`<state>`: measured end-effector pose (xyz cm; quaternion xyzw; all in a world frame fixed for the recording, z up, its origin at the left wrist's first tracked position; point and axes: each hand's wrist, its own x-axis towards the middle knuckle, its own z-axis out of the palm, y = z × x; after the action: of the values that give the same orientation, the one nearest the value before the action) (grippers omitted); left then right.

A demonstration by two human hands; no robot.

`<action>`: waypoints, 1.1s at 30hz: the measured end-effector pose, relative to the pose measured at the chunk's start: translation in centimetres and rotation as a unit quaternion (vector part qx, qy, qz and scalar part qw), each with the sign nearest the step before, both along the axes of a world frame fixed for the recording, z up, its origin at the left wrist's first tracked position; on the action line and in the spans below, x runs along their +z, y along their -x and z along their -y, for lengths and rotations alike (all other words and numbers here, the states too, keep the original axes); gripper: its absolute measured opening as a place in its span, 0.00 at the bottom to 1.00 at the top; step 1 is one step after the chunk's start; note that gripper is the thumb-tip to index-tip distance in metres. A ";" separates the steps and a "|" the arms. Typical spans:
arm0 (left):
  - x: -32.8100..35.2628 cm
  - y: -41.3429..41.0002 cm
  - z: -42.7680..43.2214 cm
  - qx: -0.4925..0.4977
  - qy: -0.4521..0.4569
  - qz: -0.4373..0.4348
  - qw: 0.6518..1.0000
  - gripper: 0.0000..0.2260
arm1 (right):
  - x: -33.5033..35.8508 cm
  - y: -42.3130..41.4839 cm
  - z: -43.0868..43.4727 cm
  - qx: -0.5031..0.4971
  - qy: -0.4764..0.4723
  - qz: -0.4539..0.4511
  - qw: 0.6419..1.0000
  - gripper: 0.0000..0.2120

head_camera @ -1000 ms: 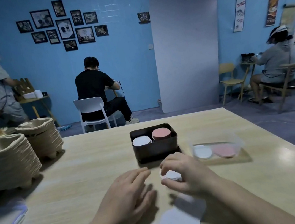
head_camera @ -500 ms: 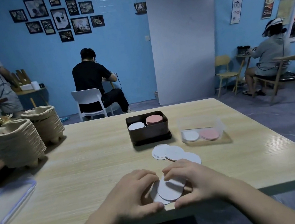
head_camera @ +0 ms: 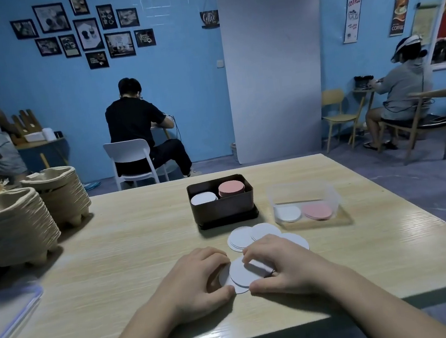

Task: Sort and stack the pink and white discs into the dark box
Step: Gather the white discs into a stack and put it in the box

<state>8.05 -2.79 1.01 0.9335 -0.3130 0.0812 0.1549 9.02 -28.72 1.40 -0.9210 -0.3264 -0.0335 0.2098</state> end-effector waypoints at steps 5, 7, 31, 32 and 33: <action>-0.4 -0.9 -0.1 -0.002 0.007 0.001 1.000 0.29 | -0.8 -0.3 0.0 -0.016 -0.047 0.018 0.999 0.24; -0.7 -1.0 -0.2 0.001 0.021 0.004 1.000 0.30 | -0.8 -0.2 0.0 -0.018 -0.061 0.025 0.998 0.24; -0.4 0.5 -0.8 0.170 0.110 0.050 0.978 0.23 | -1.6 -0.3 0.7 -0.082 -0.149 0.057 0.984 0.22; -0.4 0.5 -0.7 0.173 0.116 0.051 0.977 0.23 | -1.7 -0.4 0.7 -0.081 -0.138 0.057 0.985 0.22; -0.4 0.5 -0.7 0.173 0.120 0.054 0.976 0.23 | -1.8 -0.4 0.7 -0.079 -0.128 0.059 0.987 0.22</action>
<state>7.51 -2.05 0.65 0.9423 -0.1429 0.1939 0.2326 9.47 -29.37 -0.43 -0.9058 -0.2571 -0.1458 0.3035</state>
